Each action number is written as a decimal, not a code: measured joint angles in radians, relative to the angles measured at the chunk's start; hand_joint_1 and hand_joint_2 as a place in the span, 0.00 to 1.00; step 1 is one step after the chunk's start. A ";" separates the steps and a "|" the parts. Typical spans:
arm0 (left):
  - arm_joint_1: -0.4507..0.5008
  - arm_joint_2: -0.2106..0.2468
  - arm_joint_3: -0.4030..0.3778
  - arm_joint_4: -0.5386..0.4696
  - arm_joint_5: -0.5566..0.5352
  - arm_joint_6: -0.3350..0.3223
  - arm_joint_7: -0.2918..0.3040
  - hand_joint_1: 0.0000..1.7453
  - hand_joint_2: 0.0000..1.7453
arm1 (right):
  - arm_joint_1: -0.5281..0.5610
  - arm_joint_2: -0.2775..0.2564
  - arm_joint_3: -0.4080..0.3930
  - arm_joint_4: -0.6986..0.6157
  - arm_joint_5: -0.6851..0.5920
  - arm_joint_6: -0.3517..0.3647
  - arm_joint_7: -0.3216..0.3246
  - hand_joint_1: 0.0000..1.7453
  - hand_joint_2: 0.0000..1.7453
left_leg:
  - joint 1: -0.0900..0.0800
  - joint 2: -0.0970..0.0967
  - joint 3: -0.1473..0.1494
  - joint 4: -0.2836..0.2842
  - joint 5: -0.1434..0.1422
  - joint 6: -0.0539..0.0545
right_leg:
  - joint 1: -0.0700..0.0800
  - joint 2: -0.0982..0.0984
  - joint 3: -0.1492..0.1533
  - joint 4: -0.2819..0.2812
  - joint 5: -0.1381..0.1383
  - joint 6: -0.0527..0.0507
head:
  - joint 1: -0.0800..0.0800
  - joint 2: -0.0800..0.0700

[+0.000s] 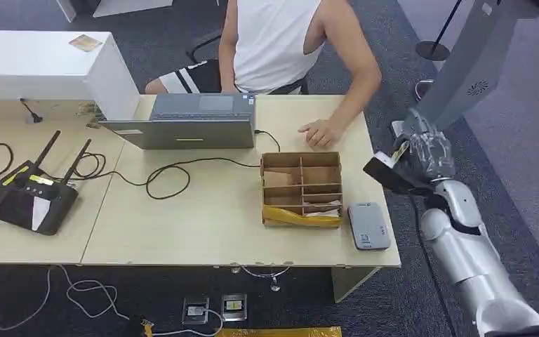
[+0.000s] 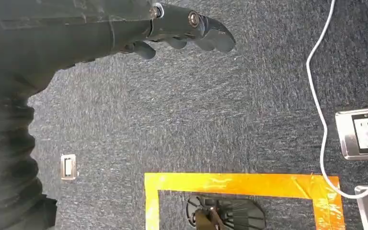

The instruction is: Pass the card to the sensor for recognition and then transmit it.

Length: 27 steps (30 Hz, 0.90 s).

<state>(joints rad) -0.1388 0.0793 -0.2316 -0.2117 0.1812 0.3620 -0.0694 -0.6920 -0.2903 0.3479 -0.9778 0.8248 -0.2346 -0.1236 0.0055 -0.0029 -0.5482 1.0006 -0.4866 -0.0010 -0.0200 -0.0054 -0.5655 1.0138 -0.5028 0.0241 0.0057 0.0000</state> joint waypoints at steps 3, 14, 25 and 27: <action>0.000 -0.001 -0.010 0.000 -0.003 0.003 -0.005 0.00 1.00 | -0.083 -0.026 -0.023 -0.025 0.000 0.000 -0.004 1.00 1.00 | 0.000 0.000 0.000 0.000 0.000 0.000 | 0.000 0.000 0.000 0.000 0.000 0.000 | 0.001 0.000; -0.021 -0.003 -0.050 0.000 -0.028 -0.006 0.007 0.00 1.00 | -0.320 -0.034 -0.030 0.021 0.054 -0.015 -0.081 1.00 1.00 | 0.001 -0.001 -0.002 0.000 0.000 0.000 | 0.001 -0.001 0.000 0.001 0.000 0.000 | 0.001 0.000; -0.044 -0.008 -0.082 0.000 -0.026 -0.006 0.020 0.00 1.00 | -0.440 0.058 0.021 0.292 0.117 -0.030 -0.110 1.00 1.00 | 0.001 -0.002 -0.002 0.000 0.001 0.000 | 0.001 -0.002 0.000 0.001 0.000 -0.001 | 0.000 0.000; -0.043 -0.008 -0.085 0.000 -0.022 -0.005 0.020 0.00 1.00 | -0.440 0.070 0.029 0.317 0.117 -0.030 -0.108 0.03 1.00 | 0.001 -0.001 -0.002 0.000 0.001 0.000 | 0.001 -0.002 -0.001 0.001 0.000 -0.001 | 0.000 0.000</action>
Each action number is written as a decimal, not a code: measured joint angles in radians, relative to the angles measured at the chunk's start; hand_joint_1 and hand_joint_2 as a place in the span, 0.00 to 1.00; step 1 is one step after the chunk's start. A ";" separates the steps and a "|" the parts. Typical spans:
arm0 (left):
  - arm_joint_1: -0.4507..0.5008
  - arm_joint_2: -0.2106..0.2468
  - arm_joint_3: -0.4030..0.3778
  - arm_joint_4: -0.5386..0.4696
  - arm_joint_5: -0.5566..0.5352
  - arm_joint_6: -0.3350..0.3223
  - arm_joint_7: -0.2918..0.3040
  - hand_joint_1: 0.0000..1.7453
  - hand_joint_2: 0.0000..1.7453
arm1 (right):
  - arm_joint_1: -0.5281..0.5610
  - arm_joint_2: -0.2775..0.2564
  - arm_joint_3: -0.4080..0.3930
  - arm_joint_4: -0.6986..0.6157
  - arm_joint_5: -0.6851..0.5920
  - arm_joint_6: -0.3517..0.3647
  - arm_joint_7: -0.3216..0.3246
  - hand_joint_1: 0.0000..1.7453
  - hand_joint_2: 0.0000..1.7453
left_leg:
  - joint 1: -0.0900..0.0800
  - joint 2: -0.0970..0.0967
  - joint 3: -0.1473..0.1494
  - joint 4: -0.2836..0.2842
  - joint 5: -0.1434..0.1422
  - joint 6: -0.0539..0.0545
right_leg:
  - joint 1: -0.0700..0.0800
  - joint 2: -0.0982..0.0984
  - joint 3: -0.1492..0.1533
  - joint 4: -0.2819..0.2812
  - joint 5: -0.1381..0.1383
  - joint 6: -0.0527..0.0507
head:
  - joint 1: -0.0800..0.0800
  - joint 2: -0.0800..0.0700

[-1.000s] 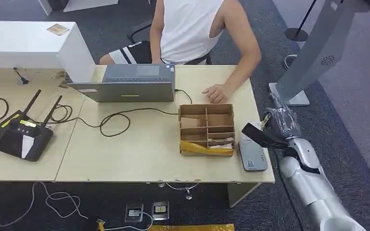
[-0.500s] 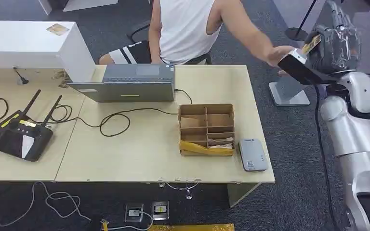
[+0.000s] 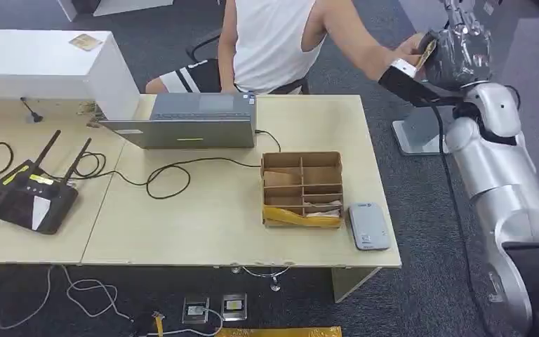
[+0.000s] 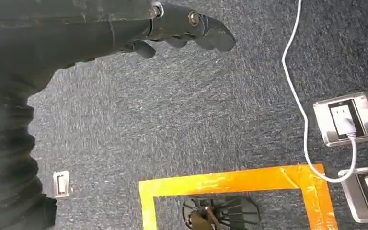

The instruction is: Pass the card to the sensor for recognition and then transmit it.

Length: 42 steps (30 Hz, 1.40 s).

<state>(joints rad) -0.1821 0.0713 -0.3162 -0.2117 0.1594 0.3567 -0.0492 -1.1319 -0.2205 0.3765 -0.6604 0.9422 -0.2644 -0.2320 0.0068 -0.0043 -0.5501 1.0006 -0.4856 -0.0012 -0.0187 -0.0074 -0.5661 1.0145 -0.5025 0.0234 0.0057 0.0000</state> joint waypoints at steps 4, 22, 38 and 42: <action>0.000 0.000 -0.004 0.000 0.006 0.000 0.000 0.00 1.00 | 0.000 0.017 0.007 0.042 0.000 -0.004 0.005 0.00 1.00 | 0.000 0.000 0.000 0.000 0.000 0.000 | 0.000 0.000 0.000 0.000 0.000 0.000 | 0.000 0.000; 0.014 0.000 -0.005 0.000 0.038 0.002 -0.004 0.00 1.00 | 0.002 0.045 0.005 0.112 -0.172 -0.038 -0.062 0.00 1.00 | 0.000 0.000 0.000 0.000 0.000 0.000 | 0.000 0.000 0.000 0.000 0.000 0.000 | 0.000 0.000; 0.043 0.016 -0.005 0.003 0.095 0.007 -0.025 0.00 1.00 | 0.309 0.018 0.006 -0.440 -0.818 0.486 0.104 0.00 1.00 | 0.001 0.001 0.002 0.000 -0.001 -0.001 | 0.001 0.002 0.000 -0.001 0.000 0.000 | 0.000 0.000; 0.043 0.023 -0.005 0.003 0.097 -0.001 -0.025 0.00 1.00 | 0.428 -0.002 0.009 -0.566 -0.766 0.509 0.137 0.00 1.00 | 0.001 0.001 0.002 0.000 -0.001 -0.001 | 0.001 0.002 0.001 -0.001 0.000 0.000 | 0.000 0.000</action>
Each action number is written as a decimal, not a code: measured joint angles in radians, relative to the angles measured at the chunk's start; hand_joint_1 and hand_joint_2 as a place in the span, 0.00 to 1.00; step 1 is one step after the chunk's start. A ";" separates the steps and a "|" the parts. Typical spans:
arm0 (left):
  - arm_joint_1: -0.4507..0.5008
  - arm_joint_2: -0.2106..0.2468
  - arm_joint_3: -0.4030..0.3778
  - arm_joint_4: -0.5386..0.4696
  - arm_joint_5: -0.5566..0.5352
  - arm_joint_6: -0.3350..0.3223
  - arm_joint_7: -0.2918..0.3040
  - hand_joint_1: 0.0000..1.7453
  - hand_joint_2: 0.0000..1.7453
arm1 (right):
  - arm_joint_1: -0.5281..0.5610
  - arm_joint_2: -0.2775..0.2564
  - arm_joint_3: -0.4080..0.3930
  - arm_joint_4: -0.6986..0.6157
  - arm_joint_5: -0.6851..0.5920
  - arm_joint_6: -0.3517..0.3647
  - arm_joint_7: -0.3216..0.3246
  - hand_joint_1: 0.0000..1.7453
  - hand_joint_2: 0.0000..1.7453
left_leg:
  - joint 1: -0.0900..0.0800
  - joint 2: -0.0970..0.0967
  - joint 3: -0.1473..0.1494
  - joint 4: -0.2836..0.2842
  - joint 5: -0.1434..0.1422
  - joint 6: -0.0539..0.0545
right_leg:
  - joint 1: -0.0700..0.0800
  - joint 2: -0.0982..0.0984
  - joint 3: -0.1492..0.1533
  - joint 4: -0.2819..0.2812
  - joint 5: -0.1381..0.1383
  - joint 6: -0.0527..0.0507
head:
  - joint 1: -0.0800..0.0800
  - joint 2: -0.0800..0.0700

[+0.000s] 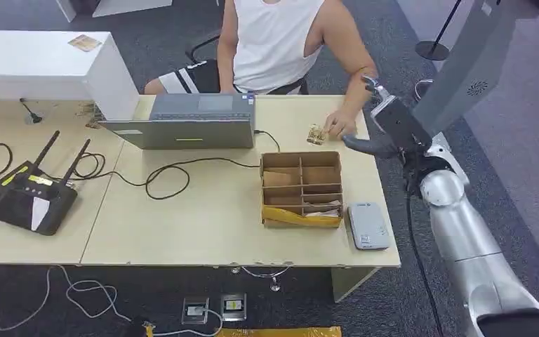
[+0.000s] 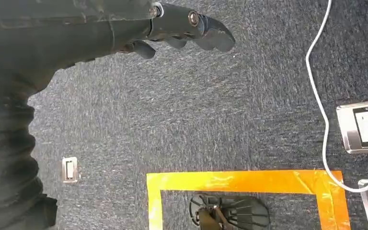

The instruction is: Pass the card to the sensor for recognition and then transmit it.

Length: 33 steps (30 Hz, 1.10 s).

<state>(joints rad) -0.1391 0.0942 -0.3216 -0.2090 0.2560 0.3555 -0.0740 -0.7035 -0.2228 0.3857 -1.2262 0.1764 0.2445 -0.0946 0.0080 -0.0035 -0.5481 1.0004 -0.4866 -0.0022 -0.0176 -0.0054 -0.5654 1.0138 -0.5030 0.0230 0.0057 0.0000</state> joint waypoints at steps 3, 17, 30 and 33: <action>0.000 0.004 -0.002 0.000 0.002 -0.005 0.000 0.00 1.00 | 0.091 -0.013 0.023 -0.056 0.117 -0.011 0.001 0.00 1.00 | 0.000 0.000 0.000 0.000 0.000 0.000 | 0.000 0.000 0.000 0.000 0.000 0.000 | 0.000 0.000; 0.000 0.012 -0.023 0.000 0.009 -0.006 0.008 0.00 1.00 | 0.285 -0.027 0.111 -0.117 0.471 -0.057 -0.004 0.00 1.00 | 0.000 0.000 -0.001 0.000 0.000 0.000 | 0.000 0.000 0.000 0.000 0.000 0.000 | 0.000 0.000; 0.000 0.012 -0.034 0.000 0.017 -0.003 0.009 0.00 1.00 | 0.309 -0.038 0.144 -0.100 0.654 -0.194 0.029 0.00 1.00 | 0.000 0.000 -0.001 0.000 0.000 0.000 | 0.000 0.000 0.000 0.000 0.000 0.000 | 0.000 0.000; 0.000 0.012 -0.040 0.000 0.018 0.000 0.009 0.00 1.00 | 0.308 -0.037 0.145 -0.091 0.717 -0.257 0.043 0.00 1.00 | 0.000 0.000 -0.001 0.000 0.000 0.000 | 0.000 0.000 0.000 0.000 0.000 0.000 | 0.000 0.000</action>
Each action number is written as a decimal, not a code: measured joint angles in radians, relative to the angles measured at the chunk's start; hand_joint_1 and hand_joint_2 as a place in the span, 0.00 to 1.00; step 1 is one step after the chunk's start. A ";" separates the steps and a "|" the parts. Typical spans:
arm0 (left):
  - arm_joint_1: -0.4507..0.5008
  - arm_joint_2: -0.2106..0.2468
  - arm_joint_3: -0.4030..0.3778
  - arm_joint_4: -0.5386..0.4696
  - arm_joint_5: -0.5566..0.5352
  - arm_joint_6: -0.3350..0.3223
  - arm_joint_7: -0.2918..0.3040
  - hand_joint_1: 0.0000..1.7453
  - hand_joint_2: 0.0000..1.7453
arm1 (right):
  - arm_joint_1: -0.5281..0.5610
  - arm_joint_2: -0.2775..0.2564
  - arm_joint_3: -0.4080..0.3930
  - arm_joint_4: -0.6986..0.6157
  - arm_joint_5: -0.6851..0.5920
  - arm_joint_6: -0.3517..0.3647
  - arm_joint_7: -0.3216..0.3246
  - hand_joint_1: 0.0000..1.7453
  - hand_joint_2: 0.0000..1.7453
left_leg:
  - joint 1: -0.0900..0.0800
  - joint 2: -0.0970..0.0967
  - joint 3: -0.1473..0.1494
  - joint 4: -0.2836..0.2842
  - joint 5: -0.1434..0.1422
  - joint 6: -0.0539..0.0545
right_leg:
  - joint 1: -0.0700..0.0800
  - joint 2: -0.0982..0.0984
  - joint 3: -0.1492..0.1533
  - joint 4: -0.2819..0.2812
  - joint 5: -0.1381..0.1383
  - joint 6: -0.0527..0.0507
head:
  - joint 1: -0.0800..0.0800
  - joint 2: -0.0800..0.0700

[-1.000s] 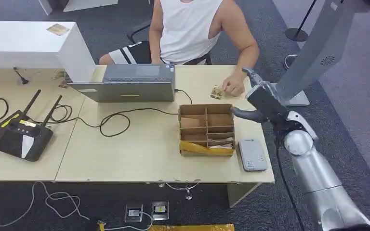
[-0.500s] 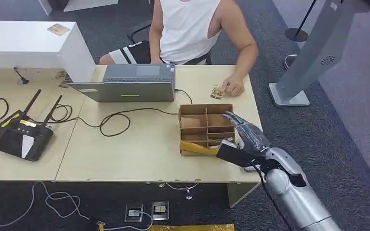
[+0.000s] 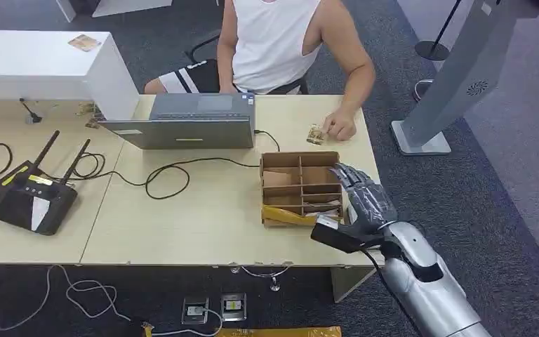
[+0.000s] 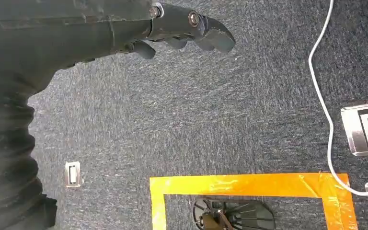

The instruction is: Pass the card to the sensor for recognition and then transmit it.

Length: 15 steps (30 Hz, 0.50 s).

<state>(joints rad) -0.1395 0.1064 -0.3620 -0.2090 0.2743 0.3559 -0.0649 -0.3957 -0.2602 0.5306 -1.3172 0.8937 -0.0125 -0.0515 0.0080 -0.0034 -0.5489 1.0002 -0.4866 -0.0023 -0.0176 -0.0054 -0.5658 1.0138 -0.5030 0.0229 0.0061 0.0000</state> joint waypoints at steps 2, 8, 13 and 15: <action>0.000 0.000 -0.001 0.000 0.002 0.000 0.000 0.00 1.00 | -0.002 0.000 0.001 0.010 0.019 -0.024 0.003 0.00 1.00 | 0.000 0.000 0.000 0.000 0.000 0.000 | 0.000 0.000 0.000 0.000 0.000 0.000 | 0.000 0.000; 0.000 0.000 -0.005 0.000 0.002 0.000 0.000 0.00 1.00 | -0.004 0.000 0.002 0.029 0.030 -0.036 0.005 0.00 1.00 | 0.000 0.000 0.000 0.000 0.000 0.000 | 0.000 0.000 0.000 0.000 0.000 0.000 | 0.000 0.000; 0.000 0.000 -0.008 0.000 0.003 0.001 0.000 0.00 1.00 | -0.012 0.004 0.001 0.054 0.044 -0.080 0.006 0.00 1.00 | 0.000 0.000 0.000 0.000 0.000 0.000 | 0.000 0.000 0.000 0.000 0.000 0.000 | 0.000 0.000; 0.000 0.000 -0.008 0.000 0.003 0.001 0.000 0.00 1.00 | -0.019 0.007 0.002 0.067 0.045 -0.083 0.003 0.00 1.00 | 0.000 0.000 0.000 0.000 0.000 0.000 | 0.000 0.000 0.000 0.000 0.000 0.000 | 0.000 0.000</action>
<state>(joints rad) -0.1396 0.1060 -0.3700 -0.2090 0.2773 0.3567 -0.0649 -0.4144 -0.2533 0.5322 -1.2505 0.9388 -0.0954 -0.0484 0.0080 -0.0034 -0.5490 1.0002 -0.4866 -0.0023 -0.0176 -0.0055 -0.5658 1.0138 -0.5030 0.0229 0.0057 0.0000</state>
